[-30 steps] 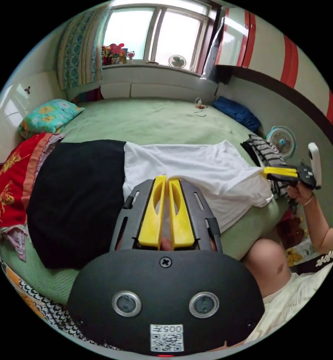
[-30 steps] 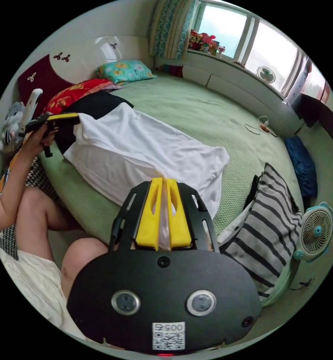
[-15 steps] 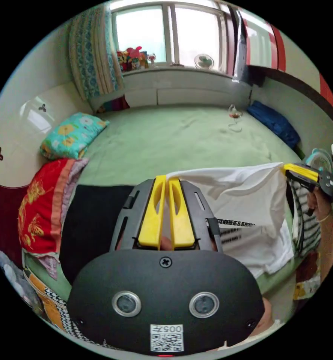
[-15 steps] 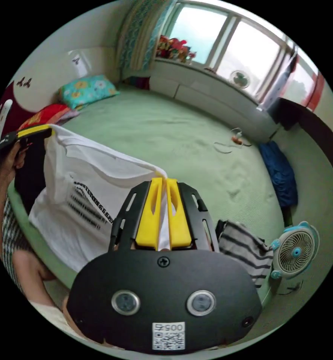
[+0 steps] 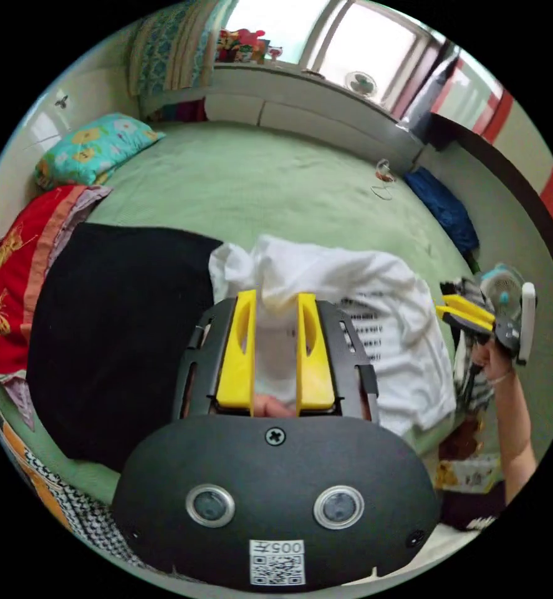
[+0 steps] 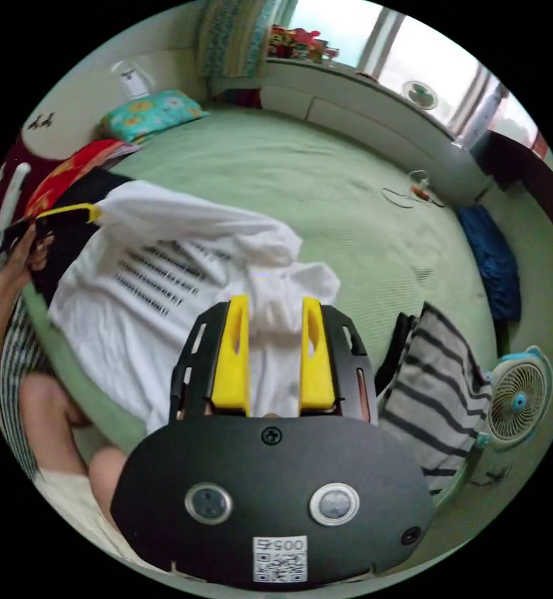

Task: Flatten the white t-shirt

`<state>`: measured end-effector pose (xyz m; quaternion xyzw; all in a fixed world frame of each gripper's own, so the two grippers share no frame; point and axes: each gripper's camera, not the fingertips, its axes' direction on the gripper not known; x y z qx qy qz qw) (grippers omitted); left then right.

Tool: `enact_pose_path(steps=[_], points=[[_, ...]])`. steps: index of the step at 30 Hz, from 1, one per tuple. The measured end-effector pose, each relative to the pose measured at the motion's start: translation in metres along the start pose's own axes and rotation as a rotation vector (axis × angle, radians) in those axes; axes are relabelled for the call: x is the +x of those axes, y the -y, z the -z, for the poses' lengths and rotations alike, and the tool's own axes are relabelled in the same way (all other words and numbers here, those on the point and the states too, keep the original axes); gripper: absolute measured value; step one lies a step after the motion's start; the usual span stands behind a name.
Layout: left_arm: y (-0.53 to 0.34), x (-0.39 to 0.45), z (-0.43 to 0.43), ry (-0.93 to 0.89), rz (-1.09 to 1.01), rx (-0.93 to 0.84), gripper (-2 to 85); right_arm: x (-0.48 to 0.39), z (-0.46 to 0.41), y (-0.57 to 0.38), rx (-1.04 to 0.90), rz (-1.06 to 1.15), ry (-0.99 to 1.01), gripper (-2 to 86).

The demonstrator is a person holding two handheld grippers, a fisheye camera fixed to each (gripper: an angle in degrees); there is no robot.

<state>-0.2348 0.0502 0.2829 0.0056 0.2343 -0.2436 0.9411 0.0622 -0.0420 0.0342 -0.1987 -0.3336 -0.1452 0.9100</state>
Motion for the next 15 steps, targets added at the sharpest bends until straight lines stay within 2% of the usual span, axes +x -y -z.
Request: enact_pose_path(steps=[4,7,10,13,15], points=[[-0.053,0.017,0.002,0.023,-0.125,-0.135,19.2,-0.019,0.029,-0.078,-0.007,0.163,0.100,13.1],[-0.077,0.034,-0.001,0.041,-0.232,-0.196,20.5,-0.037,0.041,-0.116,-0.006,0.243,0.167,13.2],[-0.096,0.056,-0.015,0.034,-0.357,-0.264,20.8,-0.054,0.037,-0.135,-0.029,0.285,0.151,12.2],[-0.107,0.065,-0.032,0.065,-0.363,-0.290,20.7,-0.061,0.022,-0.141,-0.077,0.277,0.064,10.1],[-0.109,0.065,-0.031,0.062,-0.348,-0.280,20.3,-0.055,0.021,-0.140,-0.069,0.234,0.079,9.2]])
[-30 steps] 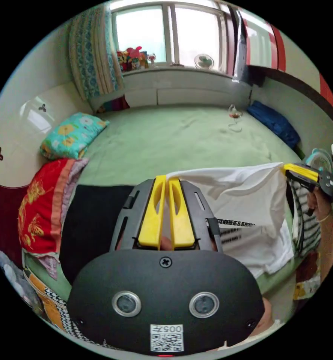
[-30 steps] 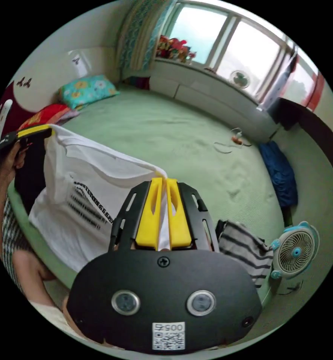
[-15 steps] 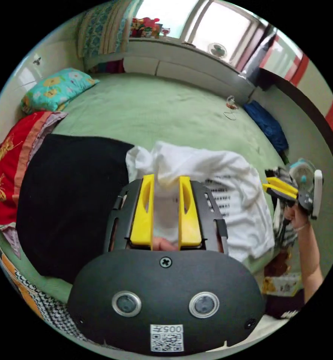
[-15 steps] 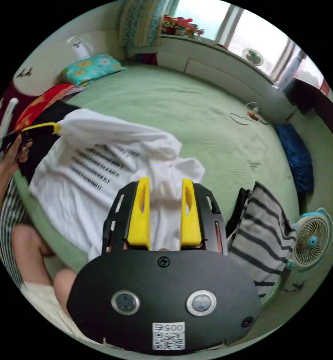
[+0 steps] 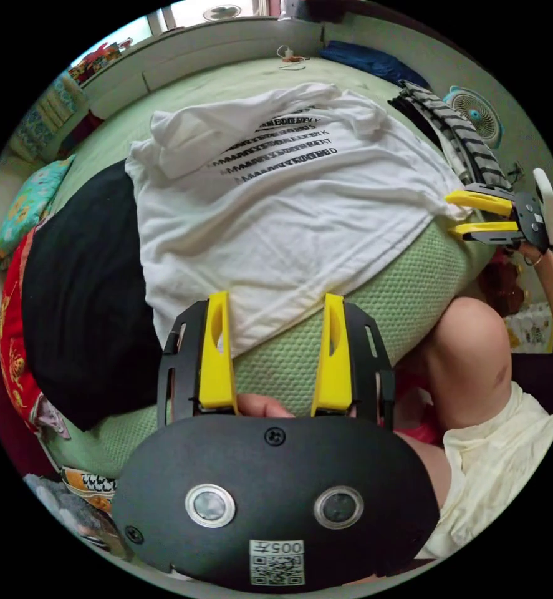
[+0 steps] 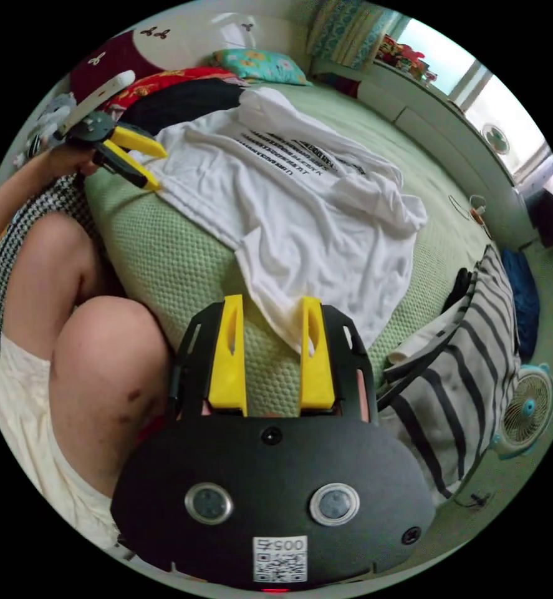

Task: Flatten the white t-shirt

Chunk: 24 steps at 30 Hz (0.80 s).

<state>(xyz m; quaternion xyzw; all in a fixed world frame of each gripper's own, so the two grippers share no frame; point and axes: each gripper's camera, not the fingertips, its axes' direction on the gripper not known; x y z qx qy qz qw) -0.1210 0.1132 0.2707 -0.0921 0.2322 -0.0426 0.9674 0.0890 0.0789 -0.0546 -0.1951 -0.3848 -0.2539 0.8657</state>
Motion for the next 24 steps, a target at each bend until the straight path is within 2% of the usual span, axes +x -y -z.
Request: enact_pose_path(steps=[3,7,11,16,20,24], points=[[-0.007,0.002,0.003,-0.019,0.021,0.014,16.4,0.023,0.005,-0.002,0.010,-0.169,0.041,2.4],[-0.019,0.008,0.017,-0.058,0.073,0.066,3.8,0.044,0.013,-0.005,-0.007,-0.261,0.120,-1.4],[-0.036,0.020,0.043,-0.030,0.053,0.091,2.5,0.030,0.056,-0.017,0.061,-0.195,0.077,-1.6],[-0.081,0.036,0.086,-0.135,0.027,0.082,2.5,0.004,0.112,-0.048,0.093,-0.072,0.067,-1.6],[-0.116,0.049,0.090,-0.225,0.027,0.050,3.2,-0.020,0.134,-0.079,0.057,-0.004,0.137,-1.6],[-0.142,0.054,0.062,-0.242,0.088,-0.023,5.6,-0.033,0.114,-0.095,-0.026,0.007,0.143,-1.2]])
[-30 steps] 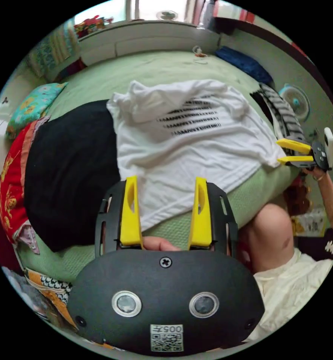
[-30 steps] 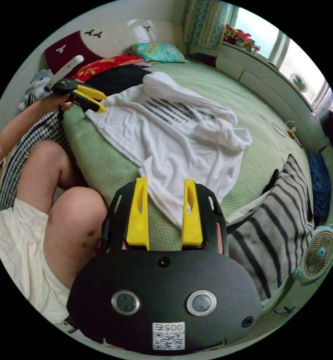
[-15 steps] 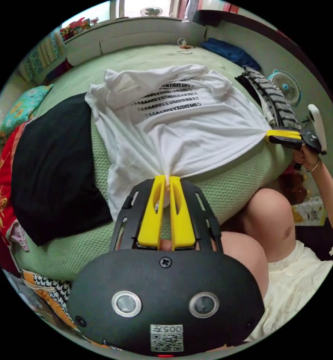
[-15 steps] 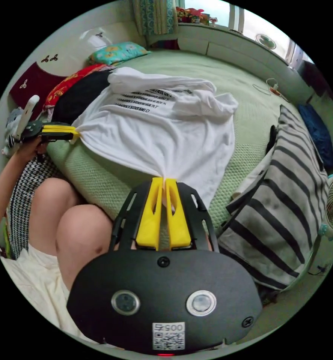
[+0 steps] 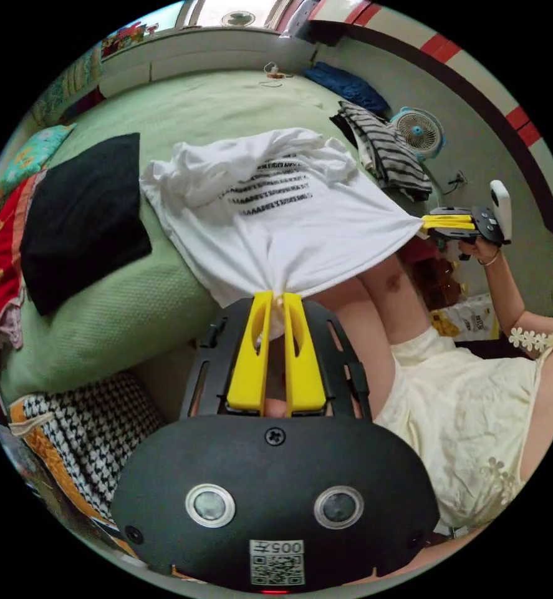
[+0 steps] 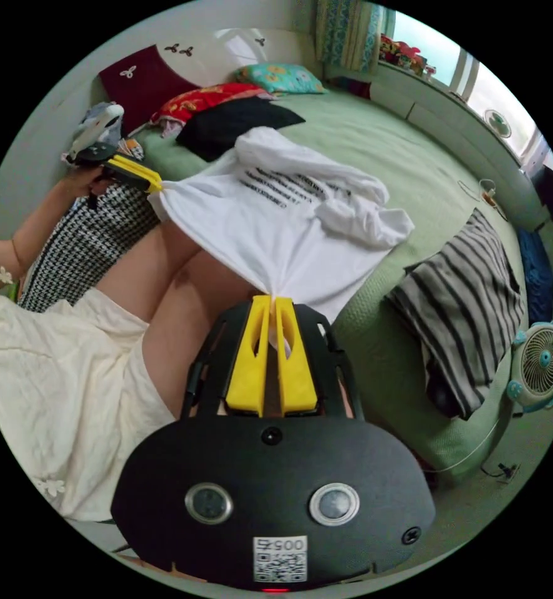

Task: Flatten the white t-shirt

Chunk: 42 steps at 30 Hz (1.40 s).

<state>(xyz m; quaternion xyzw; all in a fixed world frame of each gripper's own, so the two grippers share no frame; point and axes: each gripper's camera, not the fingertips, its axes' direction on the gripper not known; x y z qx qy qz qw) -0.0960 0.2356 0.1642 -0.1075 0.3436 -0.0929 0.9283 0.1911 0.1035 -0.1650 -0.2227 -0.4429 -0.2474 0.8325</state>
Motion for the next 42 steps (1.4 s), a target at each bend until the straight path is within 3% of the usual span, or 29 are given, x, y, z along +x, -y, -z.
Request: enact_pose_path(steps=[4,6,10,16,21,25,28,30,35,37,42], points=[[-0.013,-0.017,-0.004,0.045,0.076,-0.042,7.5,0.004,-0.027,-0.005,-0.135,0.023,0.036,4.1],[-0.010,-0.021,0.009,0.112,0.066,-0.006,9.1,0.008,-0.018,-0.004,-0.108,0.052,0.035,6.7],[0.031,-0.016,0.032,0.209,-0.031,0.124,16.3,0.033,0.013,0.033,0.041,0.076,0.008,10.5],[0.108,-0.023,0.019,0.275,-0.089,0.190,18.4,0.068,0.036,0.115,0.241,0.082,-0.083,10.7],[0.146,-0.037,-0.005,0.289,-0.090,0.154,16.2,0.083,-0.011,0.169,0.166,0.110,-0.169,8.8],[0.164,-0.053,-0.010,0.321,-0.013,0.179,5.6,0.081,-0.079,0.203,0.064,0.162,-0.314,3.9],[0.174,-0.063,-0.003,0.259,-0.024,0.207,4.3,0.083,-0.113,0.220,-0.020,0.187,-0.383,1.8],[0.182,-0.073,0.009,0.248,-0.012,0.255,3.9,0.089,-0.107,0.227,0.002,0.156,-0.345,0.8],[0.227,-0.115,0.054,0.125,0.091,0.425,3.0,0.148,-0.038,0.257,0.267,-0.086,-0.178,-0.7],[0.266,-0.135,0.070,0.185,0.124,0.448,2.8,0.172,-0.022,0.281,0.316,-0.134,-0.186,-0.8],[0.344,-0.187,0.081,0.123,0.271,0.461,3.1,0.235,-0.020,0.357,0.335,-0.280,-0.182,-1.1]])
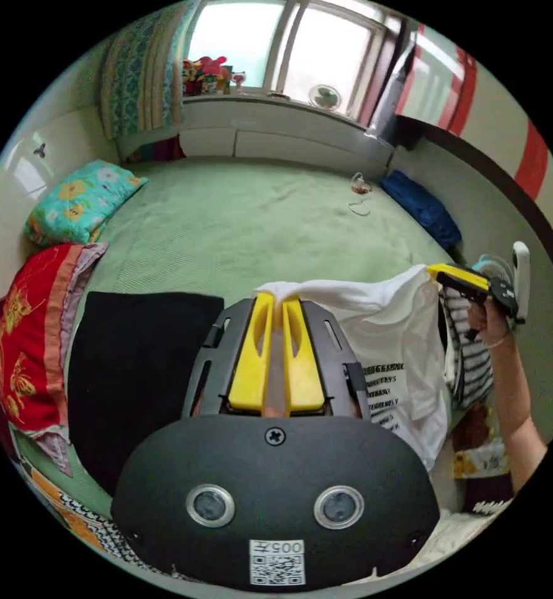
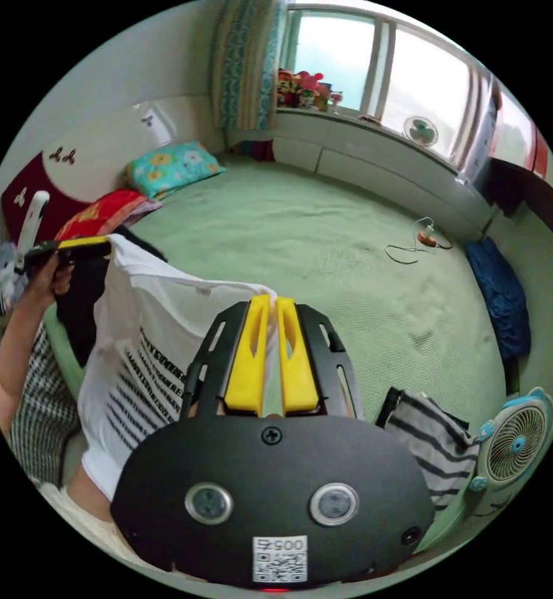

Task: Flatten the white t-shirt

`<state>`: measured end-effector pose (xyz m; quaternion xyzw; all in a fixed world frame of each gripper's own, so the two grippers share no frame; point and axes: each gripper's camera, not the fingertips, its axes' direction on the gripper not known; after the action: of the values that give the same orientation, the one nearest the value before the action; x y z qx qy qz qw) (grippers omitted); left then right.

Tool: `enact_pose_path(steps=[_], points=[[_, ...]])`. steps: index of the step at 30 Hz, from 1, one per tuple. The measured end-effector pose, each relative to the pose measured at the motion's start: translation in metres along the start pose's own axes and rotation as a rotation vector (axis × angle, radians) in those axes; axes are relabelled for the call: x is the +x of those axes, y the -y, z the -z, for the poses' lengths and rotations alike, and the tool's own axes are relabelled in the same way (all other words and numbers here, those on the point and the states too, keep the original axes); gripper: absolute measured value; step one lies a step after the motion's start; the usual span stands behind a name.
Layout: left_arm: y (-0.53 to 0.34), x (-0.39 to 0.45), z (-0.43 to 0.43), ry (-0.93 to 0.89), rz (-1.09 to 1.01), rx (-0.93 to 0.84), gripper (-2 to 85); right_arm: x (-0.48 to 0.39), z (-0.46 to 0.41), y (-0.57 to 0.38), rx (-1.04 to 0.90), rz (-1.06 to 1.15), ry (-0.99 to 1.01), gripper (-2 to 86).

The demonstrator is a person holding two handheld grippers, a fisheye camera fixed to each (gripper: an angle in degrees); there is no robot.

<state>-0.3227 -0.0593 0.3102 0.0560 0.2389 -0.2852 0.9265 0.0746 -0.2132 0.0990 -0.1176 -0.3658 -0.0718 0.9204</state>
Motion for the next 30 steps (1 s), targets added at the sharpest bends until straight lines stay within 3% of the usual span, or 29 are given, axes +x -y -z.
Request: enact_pose_path(steps=[7,13,19,23,27,30], points=[[0.039,-0.039,-0.058,-0.038,0.237,-0.019,5.9,0.031,-0.069,0.053,0.013,-0.292,-0.101,-0.1],[0.016,-0.055,-0.074,-0.107,0.180,-0.113,8.3,0.015,-0.085,0.016,-0.091,-0.092,-0.002,7.4],[-0.033,-0.015,-0.055,-0.042,0.101,-0.087,8.5,-0.033,-0.078,-0.054,-0.142,0.178,0.175,10.9],[-0.055,0.039,-0.054,0.027,0.096,-0.005,7.2,-0.057,-0.107,-0.059,-0.225,0.197,0.056,6.5],[-0.068,0.072,-0.068,0.003,0.309,0.072,6.0,-0.059,-0.118,-0.049,-0.274,0.242,-0.059,-0.2],[-0.061,0.102,-0.097,0.070,0.215,0.060,4.9,-0.036,-0.088,-0.031,-0.189,0.242,-0.107,-1.2]])
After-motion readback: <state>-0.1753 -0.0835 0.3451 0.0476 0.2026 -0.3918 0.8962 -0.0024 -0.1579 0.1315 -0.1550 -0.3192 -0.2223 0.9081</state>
